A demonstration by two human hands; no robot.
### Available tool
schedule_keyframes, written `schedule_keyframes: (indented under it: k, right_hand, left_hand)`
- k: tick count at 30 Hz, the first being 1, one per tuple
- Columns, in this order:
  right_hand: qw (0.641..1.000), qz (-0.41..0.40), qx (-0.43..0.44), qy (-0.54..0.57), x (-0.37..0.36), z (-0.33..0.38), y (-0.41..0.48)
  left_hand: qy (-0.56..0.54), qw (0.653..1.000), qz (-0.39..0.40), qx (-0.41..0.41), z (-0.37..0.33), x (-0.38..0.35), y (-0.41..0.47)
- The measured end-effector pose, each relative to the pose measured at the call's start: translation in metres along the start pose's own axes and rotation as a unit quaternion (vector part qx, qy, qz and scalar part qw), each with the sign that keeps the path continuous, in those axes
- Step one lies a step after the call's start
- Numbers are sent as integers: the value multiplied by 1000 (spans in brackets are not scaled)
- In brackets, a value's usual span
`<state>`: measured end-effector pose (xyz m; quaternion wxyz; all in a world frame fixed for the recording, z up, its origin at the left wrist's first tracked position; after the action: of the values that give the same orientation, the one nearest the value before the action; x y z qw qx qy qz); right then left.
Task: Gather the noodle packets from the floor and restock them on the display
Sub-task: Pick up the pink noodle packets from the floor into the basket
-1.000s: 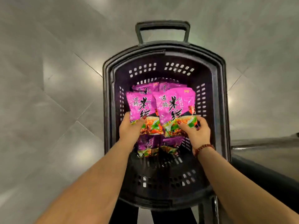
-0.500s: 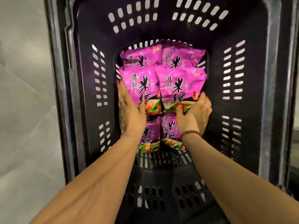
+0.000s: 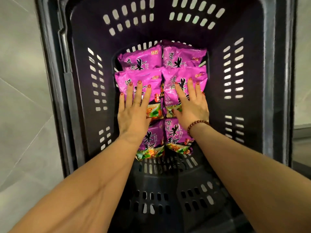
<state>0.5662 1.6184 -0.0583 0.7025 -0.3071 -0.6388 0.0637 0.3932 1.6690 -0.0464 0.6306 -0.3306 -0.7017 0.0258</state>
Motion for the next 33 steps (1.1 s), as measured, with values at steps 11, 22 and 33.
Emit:
schedule_keyframes:
  k: [11, 22, 33]
  right_hand:
    - [991, -85, -53, 83, 146, 4, -150]
    - [906, -201, -300, 221, 288, 30, -371]
    - [729, -223, -578, 290, 252, 104, -622]
  left_hand:
    - [-95, 986, -15, -137, -44, 180, -89]
    - [-18, 901, -3, -434, -72, 348, -219]
    - [63, 669, 108, -733, -167, 370, -385]
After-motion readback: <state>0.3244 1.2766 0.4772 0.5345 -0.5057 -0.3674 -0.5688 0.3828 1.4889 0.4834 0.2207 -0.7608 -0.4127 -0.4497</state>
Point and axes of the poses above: each hand's wrist, its own y-axis towards the middle knuckle, its own x-axis out of the back of the hand, z = x × y, the point moved 1 cm from there along y, towards the middle knuckle, and after that the axes turned 11 degrees about -y, right-handed, at the moved point
